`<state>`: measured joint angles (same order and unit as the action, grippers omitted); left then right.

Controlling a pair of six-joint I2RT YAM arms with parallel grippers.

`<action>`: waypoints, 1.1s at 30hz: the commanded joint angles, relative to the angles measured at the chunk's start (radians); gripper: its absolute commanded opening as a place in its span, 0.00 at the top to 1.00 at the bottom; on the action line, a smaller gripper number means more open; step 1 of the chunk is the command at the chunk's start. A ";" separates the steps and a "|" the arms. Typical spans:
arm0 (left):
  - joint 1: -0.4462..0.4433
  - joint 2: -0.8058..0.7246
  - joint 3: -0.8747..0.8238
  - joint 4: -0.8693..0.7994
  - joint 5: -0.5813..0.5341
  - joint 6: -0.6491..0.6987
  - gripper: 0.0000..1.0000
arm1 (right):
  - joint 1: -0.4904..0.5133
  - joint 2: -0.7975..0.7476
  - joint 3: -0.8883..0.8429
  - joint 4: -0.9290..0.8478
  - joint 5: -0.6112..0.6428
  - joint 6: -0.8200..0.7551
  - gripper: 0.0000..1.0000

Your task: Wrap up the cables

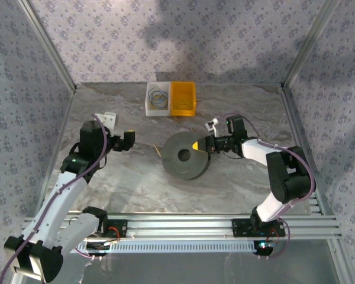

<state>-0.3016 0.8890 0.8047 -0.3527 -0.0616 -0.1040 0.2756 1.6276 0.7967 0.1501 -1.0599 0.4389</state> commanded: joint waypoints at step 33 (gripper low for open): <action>0.185 0.392 -0.391 0.885 -0.426 0.038 0.00 | -0.199 -0.409 -0.357 0.366 1.185 -0.512 0.00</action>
<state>-0.1242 1.2190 0.3843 0.3691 -0.4801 -0.1158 0.0818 1.1820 0.4557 0.2798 -0.0097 -0.0204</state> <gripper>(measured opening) 0.997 0.997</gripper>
